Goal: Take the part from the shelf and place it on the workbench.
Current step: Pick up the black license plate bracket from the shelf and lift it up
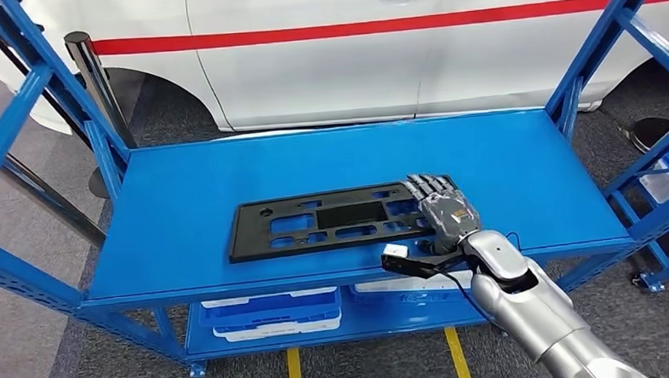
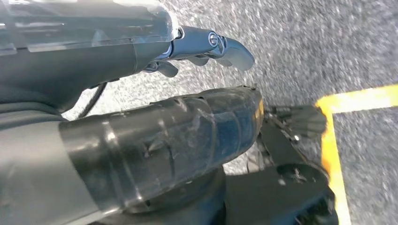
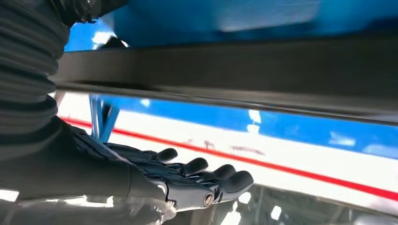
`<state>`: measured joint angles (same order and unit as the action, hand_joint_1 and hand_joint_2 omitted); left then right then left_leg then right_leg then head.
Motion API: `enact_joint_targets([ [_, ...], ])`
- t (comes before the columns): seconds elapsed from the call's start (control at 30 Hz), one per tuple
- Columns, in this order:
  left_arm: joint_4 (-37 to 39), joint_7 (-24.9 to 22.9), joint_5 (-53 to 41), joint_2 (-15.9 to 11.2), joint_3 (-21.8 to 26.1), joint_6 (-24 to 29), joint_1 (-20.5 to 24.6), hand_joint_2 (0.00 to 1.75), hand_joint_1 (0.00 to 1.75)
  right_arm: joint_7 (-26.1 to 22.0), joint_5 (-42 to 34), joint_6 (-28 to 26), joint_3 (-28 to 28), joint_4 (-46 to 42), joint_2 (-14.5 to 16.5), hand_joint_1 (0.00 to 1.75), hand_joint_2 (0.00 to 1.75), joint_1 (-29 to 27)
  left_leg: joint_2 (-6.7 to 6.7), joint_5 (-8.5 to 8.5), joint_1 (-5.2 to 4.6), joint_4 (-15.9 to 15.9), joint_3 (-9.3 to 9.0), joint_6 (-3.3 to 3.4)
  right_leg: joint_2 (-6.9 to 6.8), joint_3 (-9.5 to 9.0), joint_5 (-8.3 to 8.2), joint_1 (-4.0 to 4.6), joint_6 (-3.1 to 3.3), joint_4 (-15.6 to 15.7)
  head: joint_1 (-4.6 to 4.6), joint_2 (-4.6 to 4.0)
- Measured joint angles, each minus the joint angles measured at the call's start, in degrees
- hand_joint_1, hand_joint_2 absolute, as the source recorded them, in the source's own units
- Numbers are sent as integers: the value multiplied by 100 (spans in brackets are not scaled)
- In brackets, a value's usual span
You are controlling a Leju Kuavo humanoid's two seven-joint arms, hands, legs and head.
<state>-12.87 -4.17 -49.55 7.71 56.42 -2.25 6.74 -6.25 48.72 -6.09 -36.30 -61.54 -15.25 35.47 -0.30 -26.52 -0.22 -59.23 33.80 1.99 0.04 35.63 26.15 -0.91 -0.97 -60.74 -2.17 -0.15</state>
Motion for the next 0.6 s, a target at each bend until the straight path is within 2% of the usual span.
enact_joint_targets([
  [0.1,0,23,1,1,3,5,11,0,0,-201,-338,122,118,194,37,0,175,79,1,-14,2,-6,0,-79,8,-29,-11,9,97,52,4,0],
  [0.17,0,49,2,1,5,15,18,0,0,-290,-490,202,186,300,59,0,175,124,5,-183,14,-233,88,-139,-1,-61,-35,-9,166,104,6,0],
  [0.27,1,67,11,2,8,31,18,0,0,-350,-602,257,241,424,85,0,175,155,8,-686,41,-1267,560,-200,-19,-68,-44,1,201,123,9,0],
  [0.3,1,74,15,4,9,37,10,0,0,-364,-636,273,260,461,91,0,175,158,8,-758,47,-1534,683,-208,-19,-68,-43,6,203,122,8,0],
  [0.33,2,83,19,7,10,44,3,0,0,-378,-671,293,282,495,96,0,175,161,8,-714,49,-1584,704,-206,-16,-72,-42,9,205,122,8,0],
  [0.37,2,95,21,9,10,51,0,0,0,-393,-708,315,305,523,98,0,175,165,8,-566,49,-1402,616,-195,-10,-79,-42,10,204,121,9,0],
  [0.4,2,109,23,9,10,56,2,0,0,-409,-740,334,327,547,101,20,175,170,8,-355,49,-1034,434,-176,-5,-90,-42,11,203,121,8,0],
  [0.47,2,138,26,9,13,62,16,0,0,-437,-780,354,356,587,106,107,175,177,6,-66,34,-249,52,-127,-1,-102,-42,17,184,122,7,0],
  [0.5,2,150,27,9,15,63,24,0,0,-447,-790,356,368,610,108,151,175,177,5,-9,20,-24,-52,-104,-1,-100,-48,21,160,124,7,0],
  [0.53,2,159,27,9,17,63,28,0,0,-454,-795,356,378,635,109,175,175,175,2,-9,5,63,-85,-86,-1,-94,-58,22,130,130,7,0],
  [0.6,2,173,16,9,20,52,19,0,0,-457,-795,343,395,684,110,175,175,161,1,26,3,97,-86,-38,3,-86,-77,24,61,150,7,0],
])
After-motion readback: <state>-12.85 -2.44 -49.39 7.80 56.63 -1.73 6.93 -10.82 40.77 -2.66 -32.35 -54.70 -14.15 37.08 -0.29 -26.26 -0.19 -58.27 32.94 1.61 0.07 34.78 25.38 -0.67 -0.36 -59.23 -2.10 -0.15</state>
